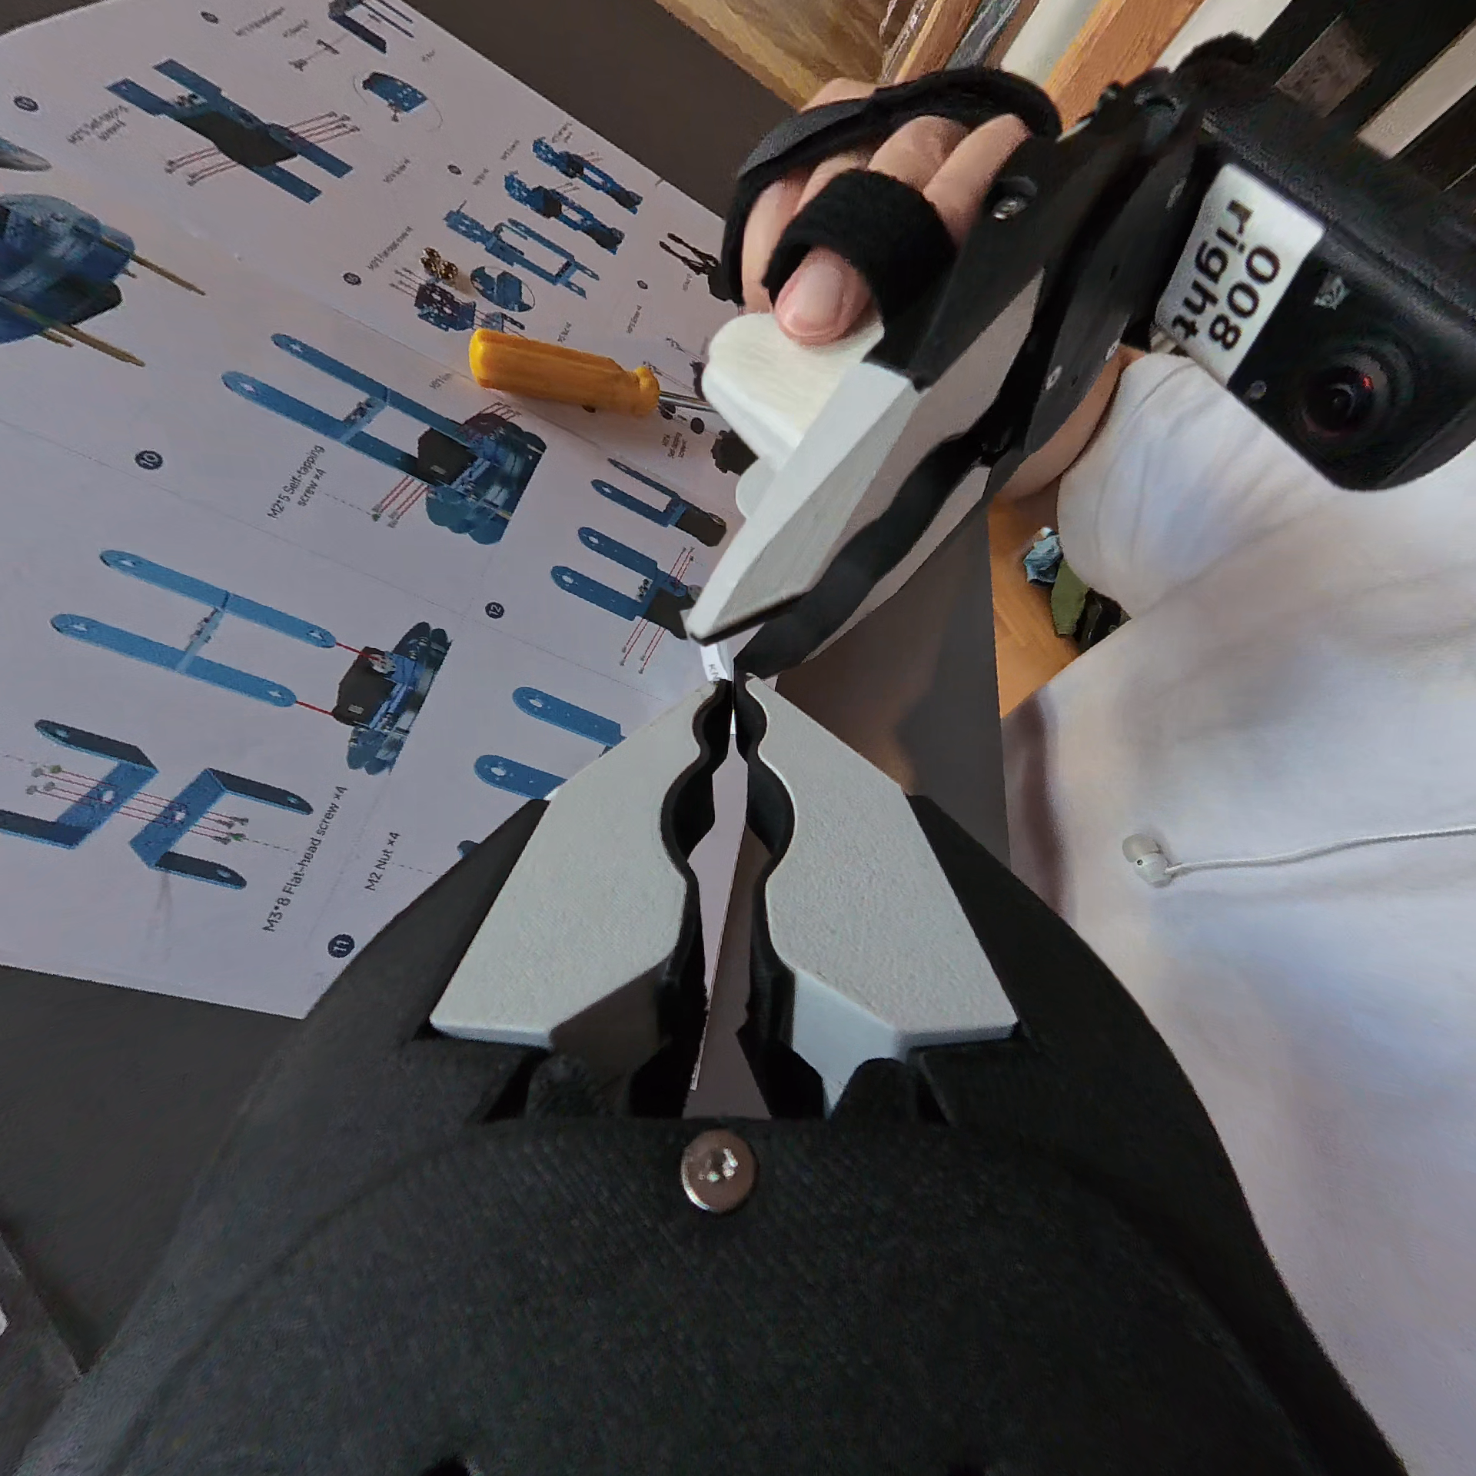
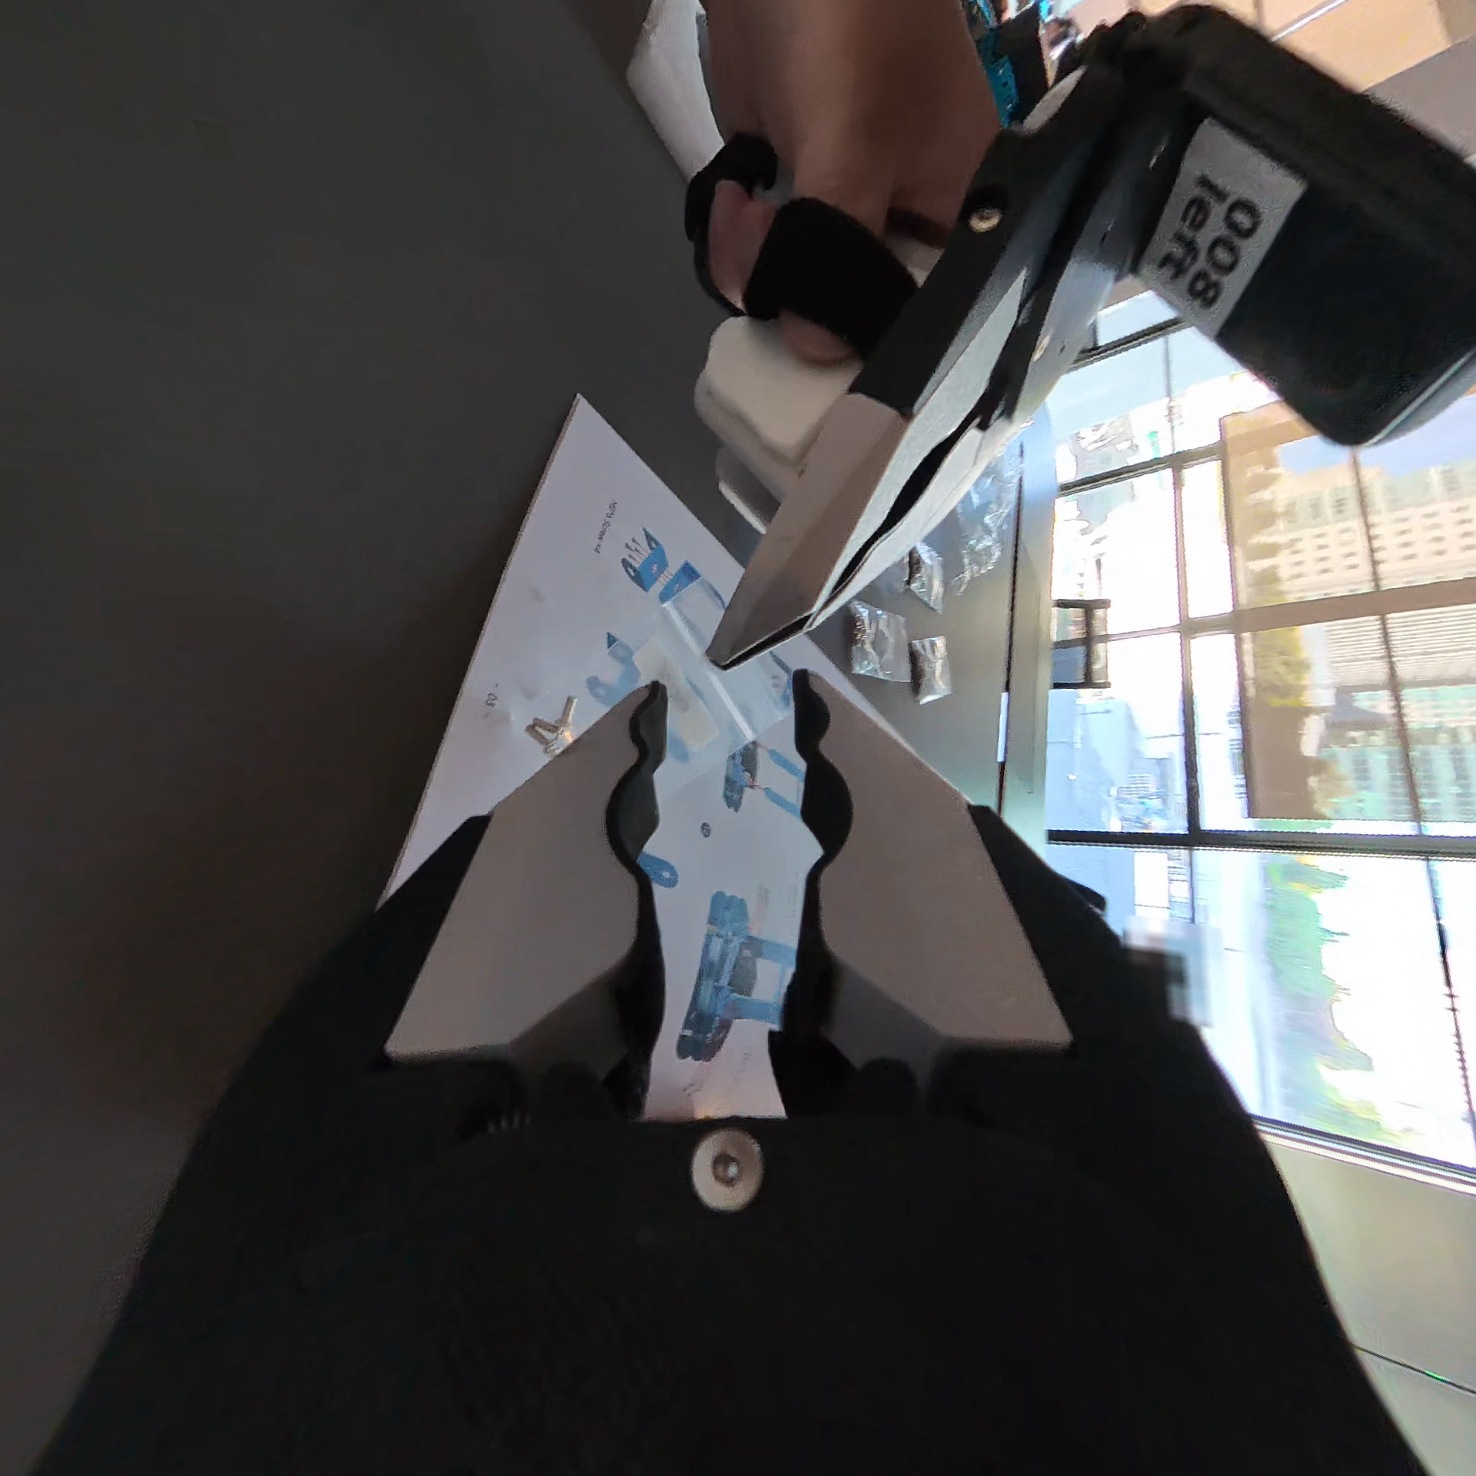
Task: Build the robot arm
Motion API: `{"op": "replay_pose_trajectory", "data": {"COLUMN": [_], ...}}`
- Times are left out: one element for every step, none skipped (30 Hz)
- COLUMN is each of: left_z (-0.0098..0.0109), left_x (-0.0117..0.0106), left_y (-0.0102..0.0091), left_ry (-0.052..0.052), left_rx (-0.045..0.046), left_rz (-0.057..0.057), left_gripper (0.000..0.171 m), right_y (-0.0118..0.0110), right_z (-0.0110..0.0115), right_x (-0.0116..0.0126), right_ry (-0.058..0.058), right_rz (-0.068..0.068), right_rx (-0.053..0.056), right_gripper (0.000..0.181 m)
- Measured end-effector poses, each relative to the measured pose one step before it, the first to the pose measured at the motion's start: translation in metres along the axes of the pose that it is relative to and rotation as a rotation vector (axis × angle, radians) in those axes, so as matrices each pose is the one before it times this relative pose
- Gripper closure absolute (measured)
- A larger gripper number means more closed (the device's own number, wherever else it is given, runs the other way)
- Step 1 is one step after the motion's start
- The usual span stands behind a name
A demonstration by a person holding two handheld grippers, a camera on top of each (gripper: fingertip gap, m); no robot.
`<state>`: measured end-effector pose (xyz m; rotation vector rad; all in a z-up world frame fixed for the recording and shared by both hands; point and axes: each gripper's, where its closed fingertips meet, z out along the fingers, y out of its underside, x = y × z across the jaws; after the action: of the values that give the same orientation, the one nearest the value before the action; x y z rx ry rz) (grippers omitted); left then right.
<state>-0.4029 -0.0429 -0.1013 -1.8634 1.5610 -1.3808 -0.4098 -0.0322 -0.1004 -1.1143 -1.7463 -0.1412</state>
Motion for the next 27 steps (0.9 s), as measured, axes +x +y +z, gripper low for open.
{"op": "replay_pose_trajectory", "data": {"left_z": [0.00053,0.00035,0.00023,0.00033,0.00045,0.0006,0.00066,0.00092,0.00091,0.00076,0.00043,0.00003,-0.00043,-0.00059,-0.00034,-0.00025,-0.00001,0.00006,0.00041,0.00039,0.00014,0.00009,0.0,0.00005,0.00003,0.00013,0.00009], "left_x": [-0.00027,-0.00046,-0.00029,-0.00045,-0.00053,-0.00017,-0.00032,-0.00088,-0.00135,-0.00105,-0.00048,-0.00019,-0.00033,-0.00039,-0.00022,0.00027,0.00065,0.0011,0.00233,0.00287,0.00092,-0.00127,-0.00203,-0.00141,-0.00056,-0.00003,0.00057], "left_y": [0.00082,0.00038,0.00012,0.00035,0.00078,0.00063,0.00059,0.00055,0.00046,0.00047,0.00036,-0.00031,-0.00094,-0.00095,-0.00052,-0.00057,-0.00061,-0.00052,-0.00065,-0.00108,-0.00067,0.00006,0.00065,0.00014,0.0002,0.00023,0.00019], "left_ry": [0.0059,0.0047,0.0051,0.0046,0.0061,0.0094,0.0099,0.0059,0.0025,0.0037,0.0074,0.0086,0.0063,0.0054,0.0057,0.0077,0.009,0.012,0.0201,0.0226,0.0109,-0.0036,-0.0105,-0.0075,-0.0036,-0.0006,0.0026], "left_rx": [-0.00354,-0.00063,0.00175,0.0,-0.0014,-0.0005,0.00008,0.00018,0.00043,0.00014,0.00082,0.00482,0.0074,0.00704,0.00449,0.00435,0.00447,0.00387,0.00597,0.00847,0.00617,0.00121,-0.00226,-0.0009,-0.0007,-0.00179,-0.00122], "left_rz": [-0.0093,-0.0085,-0.0062,-0.0077,-0.0129,-0.0155,-0.0133,-0.0103,-0.0083,-0.0096,-0.0116,-0.0122,-0.0108,-0.0087,-0.007,-0.0049,-0.0057,-0.007,-0.008,-0.0108,-0.0103,-0.0031,0.0033,0.0042,0.0029,0.0031,0.0031], "left_gripper": [0.171,0.171,0.171,0.171,0.171,0.171,0.171,0.171,0.171,0.171,0.171,0.171,0.171,0.171,0.171,0.171,0.171,0.171,0.171,0.171,0.171,0.171,0.171,0.171,0.171,0.171,0.171], "right_y": [-0.00112,-0.00099,0.00048,0.00099,-0.00014,-0.00025,0.00099,0.00131,0.00125,0.00076,0.00047,0.00022,0.00046,0.00043,0.00041,0.00005,0.00006,0.00018,-0.00014,-0.00071,-0.00052,0.00079,0.00145,0.00072,0.0007,0.00045,-0.0004], "right_z": [-0.00026,0.00007,0.00057,0.00059,0.00015,0.00013,0.00032,0.00051,0.00042,0.00029,0.00016,0.00021,0.00012,0.00029,0.00018,-0.00018,-0.00035,-0.00087,-0.00126,-0.00117,-0.00085,0.00003,0.00044,0.00041,0.00038,0.00003,-0.00035], "right_x": [0.00126,-0.00092,-0.00191,-0.00095,-0.00088,-0.00111,-0.00052,-0.0008,-0.00022,-0.00039,-0.0005,0.00003,0.00045,0.00085,0.0004,0.00066,0.0011,0.00208,0.00262,0.00156,0.00117,-0.0004,-0.00101,-0.00052,-0.0005,-0.00053,0.00001], "right_ry": [0.0173,0.0022,-0.0058,0.0028,0.0059,0.003,0.0036,-0.0009,0.0011,0.002,0.003,0.0073,0.0091,0.0089,0.0041,0.0048,0.0085,0.0152,0.0189,0.011,0.0069,-0.0063,-0.0104,-0.0052,-0.006,-0.0095,-0.0074], "right_rz": [-0.02,-0.0169,-0.0111,-0.015,-0.0212,-0.0181,-0.0111,-0.0046,0.0004,-0.0033,-0.0055,-0.0084,-0.0071,-0.0055,0.0005,0.0024,-0.0008,-0.0028,-0.0063,-0.0046,0.0004,0.0094,0.0163,0.0127,0.011,0.0176,0.0187], "right_rx": [-0.0001,-0.0012,-0.01,-0.0129,-0.0054,-0.0022,-0.0075,-0.0064,-0.0054,-0.0013,-0.0001,0.0011,-0.0022,-0.0016,-0.0001,0.0024,0.0034,0.0032,0.0063,0.0095,0.0083,0.0016,-0.0028,0.0016,0.0021,0.0022,0.006], "right_gripper": [0.15,0.151,0.154,0.156,0.159,0.163,0.165,0.167,0.168,0.17,0.171,0.172,0.173,0.173,0.173,0.173,0.174,0.179,0.181,0.181,0.181,0.181,0.181,0.181,0.181,0.181,0.181]}}
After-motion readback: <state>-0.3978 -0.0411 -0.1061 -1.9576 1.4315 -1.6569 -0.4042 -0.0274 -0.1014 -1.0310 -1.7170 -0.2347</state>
